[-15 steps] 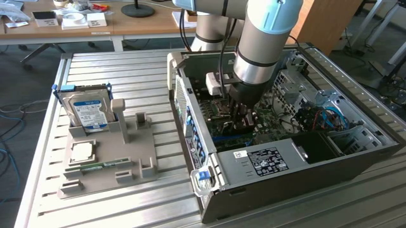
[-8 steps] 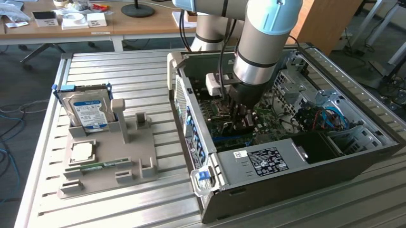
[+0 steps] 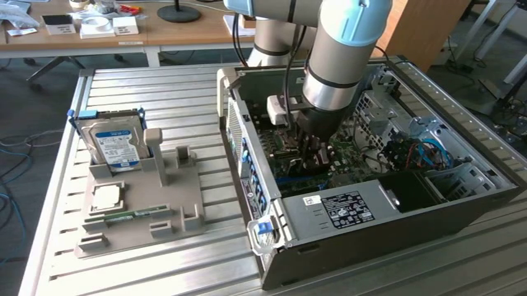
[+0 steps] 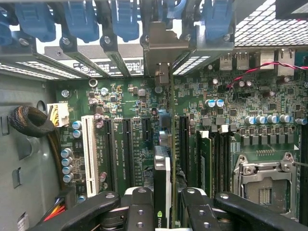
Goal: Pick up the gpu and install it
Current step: 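Insert the gpu into the slot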
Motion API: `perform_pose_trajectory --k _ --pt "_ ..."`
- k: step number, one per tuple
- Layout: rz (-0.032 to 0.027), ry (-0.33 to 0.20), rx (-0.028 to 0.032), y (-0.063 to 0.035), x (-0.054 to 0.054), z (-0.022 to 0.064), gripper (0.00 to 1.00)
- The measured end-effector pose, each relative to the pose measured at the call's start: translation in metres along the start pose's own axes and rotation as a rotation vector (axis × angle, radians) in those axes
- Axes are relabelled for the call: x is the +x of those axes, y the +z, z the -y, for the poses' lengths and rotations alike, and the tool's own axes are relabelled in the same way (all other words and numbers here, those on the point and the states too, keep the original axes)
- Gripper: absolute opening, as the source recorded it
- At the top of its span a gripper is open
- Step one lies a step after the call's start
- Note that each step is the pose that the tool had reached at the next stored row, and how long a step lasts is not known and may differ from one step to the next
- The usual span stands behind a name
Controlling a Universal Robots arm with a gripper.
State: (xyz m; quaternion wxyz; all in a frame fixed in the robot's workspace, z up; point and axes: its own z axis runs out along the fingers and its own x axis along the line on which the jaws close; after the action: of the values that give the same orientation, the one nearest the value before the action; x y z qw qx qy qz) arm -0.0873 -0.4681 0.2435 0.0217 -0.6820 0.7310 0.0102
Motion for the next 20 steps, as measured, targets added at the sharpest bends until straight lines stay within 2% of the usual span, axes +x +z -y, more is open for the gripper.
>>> perform_pose_trajectory --k 14,20 --pt "0.0006 -0.011 -0.0003 0.0015 0.0000 0.0000 0.27" --pt "0.0004 -0.014 -0.0005 -0.0006 0.0000 0.0000 0.27"
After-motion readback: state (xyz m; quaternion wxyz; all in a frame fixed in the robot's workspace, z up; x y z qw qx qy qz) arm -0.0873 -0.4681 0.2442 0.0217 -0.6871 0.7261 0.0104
